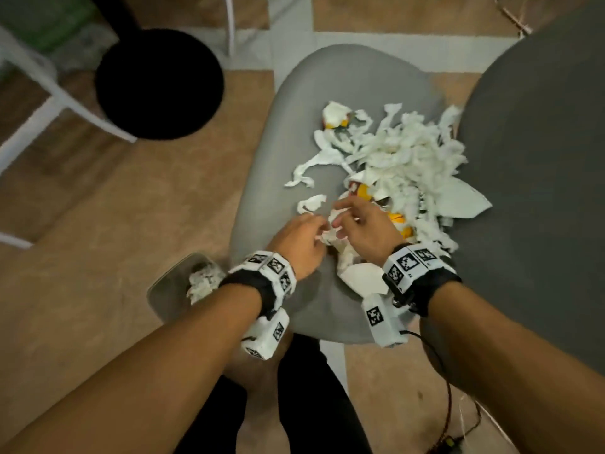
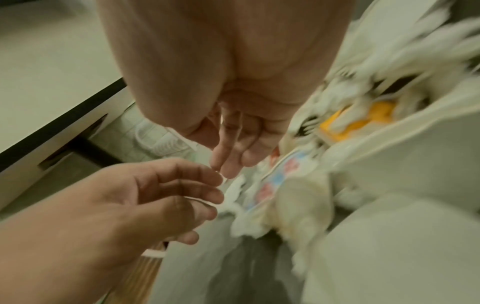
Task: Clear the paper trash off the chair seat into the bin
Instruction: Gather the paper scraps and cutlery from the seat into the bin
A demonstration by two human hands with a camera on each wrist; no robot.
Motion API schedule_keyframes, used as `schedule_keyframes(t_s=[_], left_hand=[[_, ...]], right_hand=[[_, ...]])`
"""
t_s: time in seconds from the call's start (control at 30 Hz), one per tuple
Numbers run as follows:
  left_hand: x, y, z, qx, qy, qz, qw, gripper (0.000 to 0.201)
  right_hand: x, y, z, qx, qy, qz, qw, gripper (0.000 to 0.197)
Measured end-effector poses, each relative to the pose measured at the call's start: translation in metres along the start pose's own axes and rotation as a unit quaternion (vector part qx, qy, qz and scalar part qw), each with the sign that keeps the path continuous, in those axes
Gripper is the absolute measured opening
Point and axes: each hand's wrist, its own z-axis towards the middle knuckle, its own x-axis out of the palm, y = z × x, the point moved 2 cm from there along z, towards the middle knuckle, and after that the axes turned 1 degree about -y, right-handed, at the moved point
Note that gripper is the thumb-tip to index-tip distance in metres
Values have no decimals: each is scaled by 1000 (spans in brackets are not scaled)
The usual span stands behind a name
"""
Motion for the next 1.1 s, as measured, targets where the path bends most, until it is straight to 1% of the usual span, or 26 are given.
schedule_keyframes(t_s=[0.07, 0.13, 0.2, 0.27, 0.33, 0.4, 0.5, 0.57, 0.67, 0.73, 0.8, 0.87, 0.93, 1.0, 1.1], left_hand=[[24, -32, 17, 23, 2, 40, 999, 51], [37, -56, 34, 27, -32, 53, 998, 63], [46, -70, 53, 27, -50, 81, 995, 71], [53, -74, 71, 16, -33, 142, 989, 83], [56, -71, 85, -7, -8, 187, 982, 88], [57, -63, 92, -33, 6, 181, 983, 79], [55, -50, 93, -11, -12, 126, 992, 53], [51, -45, 90, -5, -11, 119, 993, 44], [45, -39, 86, -12, -22, 89, 996, 45], [37, -34, 85, -21, -46, 52, 997, 52], [29, -28, 85, -38, -68, 21, 997, 58], [22, -22, 82, -51, -76, -9, 996, 58], [17, -18, 77, -44, -84, -12, 995, 53], [14, -13, 71, -34, -98, -7, 995, 48], [11, -9, 62, -37, -123, -29, 991, 45]], right_hand=[[-33, -21, 1, 14, -33, -23, 999, 26], [-56, -35, 1, 19, -58, -47, 997, 25], [-72, -46, 2, 16, -66, -81, 994, 24], [-83, -55, 2, 17, -63, -113, 991, 25], [-88, -63, 4, 19, -56, -133, 989, 26], [-89, -71, 7, 20, -47, -154, 987, 26], [-89, -77, 12, 16, -38, -164, 986, 27], [-89, -78, 15, 8, -30, -177, 984, 29], [-85, -78, 20, -14, -18, -234, 972, 36], [-82, -79, 23, -34, -1, -325, 945, 47], [-79, -82, 28, -31, 29, -408, 912, 61], [-75, -82, 34, -15, 46, -443, 895, 67], [-71, -79, 38, -6, 45, -449, 892, 63], [-69, -73, 42, -10, 21, -447, 894, 52], [-71, -61, 46, -23, -29, -403, 915, 32]])
